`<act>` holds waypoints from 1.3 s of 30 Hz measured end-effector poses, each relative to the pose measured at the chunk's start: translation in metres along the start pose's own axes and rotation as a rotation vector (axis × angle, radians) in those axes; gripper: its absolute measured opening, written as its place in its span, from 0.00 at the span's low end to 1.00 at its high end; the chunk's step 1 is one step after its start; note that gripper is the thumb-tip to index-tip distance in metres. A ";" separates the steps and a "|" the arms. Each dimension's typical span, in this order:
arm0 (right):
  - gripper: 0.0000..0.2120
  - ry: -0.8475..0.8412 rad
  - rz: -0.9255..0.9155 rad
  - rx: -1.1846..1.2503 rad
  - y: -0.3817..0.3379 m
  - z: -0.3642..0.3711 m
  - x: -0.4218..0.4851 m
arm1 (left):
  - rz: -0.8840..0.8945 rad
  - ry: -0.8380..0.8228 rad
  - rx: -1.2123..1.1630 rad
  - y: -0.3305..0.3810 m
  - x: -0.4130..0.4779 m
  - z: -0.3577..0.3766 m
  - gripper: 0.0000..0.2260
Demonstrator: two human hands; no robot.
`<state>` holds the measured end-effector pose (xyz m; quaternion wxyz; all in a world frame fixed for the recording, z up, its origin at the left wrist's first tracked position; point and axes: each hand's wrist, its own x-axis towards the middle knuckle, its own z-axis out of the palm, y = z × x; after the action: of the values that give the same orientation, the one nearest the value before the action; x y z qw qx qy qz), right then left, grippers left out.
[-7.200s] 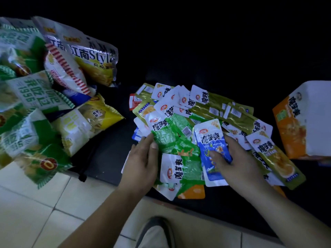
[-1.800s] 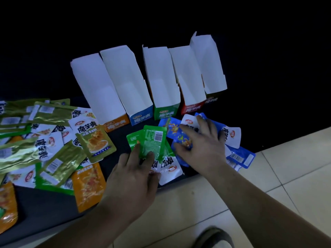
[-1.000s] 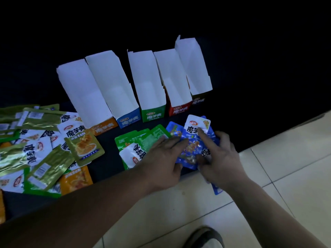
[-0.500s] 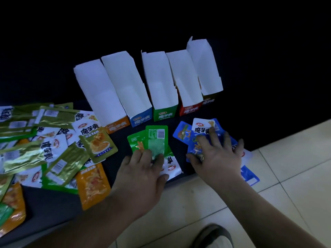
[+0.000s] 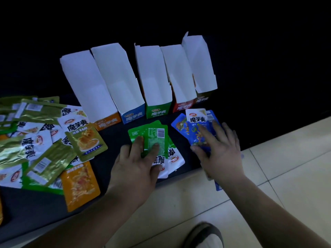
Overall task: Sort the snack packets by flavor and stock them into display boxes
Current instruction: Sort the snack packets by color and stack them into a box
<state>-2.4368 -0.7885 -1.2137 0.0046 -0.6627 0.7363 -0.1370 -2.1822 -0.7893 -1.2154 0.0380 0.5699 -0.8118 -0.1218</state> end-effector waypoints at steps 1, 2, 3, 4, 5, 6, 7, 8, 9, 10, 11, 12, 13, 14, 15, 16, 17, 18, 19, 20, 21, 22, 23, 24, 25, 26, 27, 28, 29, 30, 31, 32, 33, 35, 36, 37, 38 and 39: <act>0.27 0.048 -0.001 0.054 -0.001 -0.004 -0.002 | 0.011 0.004 0.011 0.006 0.004 0.002 0.26; 0.24 0.084 0.006 0.113 -0.001 -0.009 -0.004 | 0.022 0.003 0.023 0.012 0.008 0.004 0.26; 0.21 0.108 0.019 0.156 0.000 -0.016 -0.007 | 0.036 -0.002 0.035 0.018 0.012 0.006 0.26; 0.18 0.121 0.033 0.184 0.001 -0.023 -0.011 | 0.050 -0.012 0.046 0.024 0.016 0.008 0.26; 0.16 0.131 0.047 0.202 0.003 -0.031 -0.016 | 0.057 -0.028 0.048 0.028 0.020 0.009 0.26; 0.13 0.135 0.064 0.215 0.004 -0.038 -0.022 | 0.058 -0.039 0.039 0.030 0.022 0.008 0.26; 0.11 0.136 0.087 0.214 0.007 -0.045 -0.029 | 0.058 -0.038 0.022 0.031 0.023 0.006 0.26; 0.11 0.135 0.104 0.200 0.010 -0.050 -0.036 | 0.060 -0.022 0.001 0.031 0.023 0.003 0.25; 0.11 0.135 0.114 0.173 0.013 -0.054 -0.044 | 0.071 0.005 -0.021 0.032 0.022 -0.001 0.25; 0.13 0.128 0.118 0.141 0.016 -0.057 -0.053 | 0.100 0.041 -0.049 0.033 0.020 -0.004 0.25; 0.15 0.112 0.120 0.114 0.019 -0.058 -0.064 | 0.147 0.065 -0.086 0.037 0.018 -0.007 0.25; 0.19 0.087 0.126 0.100 0.021 -0.059 -0.074 | 0.209 0.056 -0.126 0.043 0.019 -0.009 0.25; 0.23 0.048 0.141 0.096 0.021 -0.059 -0.083 | 0.265 0.031 -0.159 0.052 0.023 -0.011 0.25; 0.26 -0.007 0.160 0.097 0.021 -0.059 -0.091 | 0.311 0.003 -0.177 0.060 0.028 -0.011 0.25; 0.29 -0.069 0.178 0.105 0.021 -0.057 -0.097 | 0.334 -0.046 -0.188 0.067 0.036 -0.009 0.26; 0.31 -0.121 0.185 0.121 0.022 -0.053 -0.102 | 0.341 -0.109 -0.170 0.073 0.045 -0.007 0.27; 0.31 -0.155 0.176 0.140 0.025 -0.050 -0.104 | 0.347 -0.161 -0.122 0.077 0.052 -0.003 0.28; 0.29 -0.161 0.158 0.156 0.027 -0.045 -0.103 | 0.352 -0.197 -0.071 0.078 0.058 0.000 0.28; 0.27 -0.144 0.143 0.173 0.030 -0.041 -0.101 | 0.353 -0.215 -0.041 0.078 0.061 0.003 0.28; 0.24 -0.113 0.135 0.187 0.033 -0.037 -0.097 | 0.353 -0.222 -0.033 0.076 0.063 0.006 0.28; 0.21 -0.079 0.132 0.195 0.035 -0.034 -0.092 | 0.353 -0.225 -0.038 0.074 0.063 0.009 0.27; 0.19 -0.045 0.130 0.197 0.036 -0.032 -0.086 | 0.356 -0.222 -0.048 0.072 0.062 0.010 0.27; 0.18 -0.017 0.128 0.202 0.037 -0.031 -0.079 | 0.360 -0.209 -0.064 0.071 0.061 0.011 0.27; 0.17 0.010 0.122 0.208 0.037 -0.030 -0.071 | 0.363 -0.189 -0.091 0.071 0.060 0.012 0.28; 0.16 0.031 0.113 0.213 0.037 -0.029 -0.062 | 0.366 -0.168 -0.122 0.070 0.059 0.013 0.28; 0.15 0.042 0.099 0.216 0.037 -0.028 -0.053 | 0.367 -0.151 -0.151 0.069 0.058 0.014 0.28; 0.15 0.039 0.083 0.218 0.036 -0.028 -0.046 | 0.369 -0.134 -0.179 0.068 0.058 0.015 0.27; 0.14 0.032 0.076 0.225 0.034 -0.028 -0.042 | 0.373 -0.115 -0.204 0.068 0.057 0.015 0.26; 0.13 0.035 0.082 0.231 0.030 -0.029 -0.042 | 0.374 -0.093 -0.223 0.067 0.056 0.013 0.24; 0.11 0.054 0.101 0.210 0.025 -0.031 -0.045 | 0.373 -0.065 -0.237 0.065 0.056 0.010 0.23; 0.10 0.081 0.115 0.159 0.020 -0.034 -0.050 | 0.368 -0.039 -0.246 0.062 0.055 0.008 0.22; 0.09 0.110 0.109 0.107 0.015 -0.037 -0.057 | 0.356 -0.019 -0.252 0.059 0.053 0.005 0.22; 0.08 0.136 0.092 0.093 0.009 -0.040 -0.063 | 0.335 -0.013 -0.265 0.055 0.049 0.002 0.21; 0.05 0.151 0.056 0.185 -0.003 -0.043 -0.070 | 0.298 0.017 -0.311 0.043 0.033 -0.004 0.18; 0.05 0.138 0.036 0.247 -0.010 -0.043 -0.070 | 0.289 0.040 -0.337 0.035 0.022 -0.007 0.17; 0.05 0.119 0.014 0.293 -0.020 -0.044 -0.069 | 0.284 0.052 -0.361 0.026 0.008 -0.012 0.16; 0.06 0.104 -0.017 0.324 -0.031 -0.044 -0.067 | 0.282 0.046 -0.381 0.015 -0.006 -0.017 0.17; 0.06 0.086 -0.057 0.358 -0.045 -0.044 -0.064 | 0.278 0.023 -0.396 0.004 -0.020 -0.023 0.17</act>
<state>-2.3938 -0.7214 -1.1734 0.0872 -0.6652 0.6807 -0.2942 -2.1747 -0.7730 -1.1902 0.1748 0.4354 -0.8422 -0.2656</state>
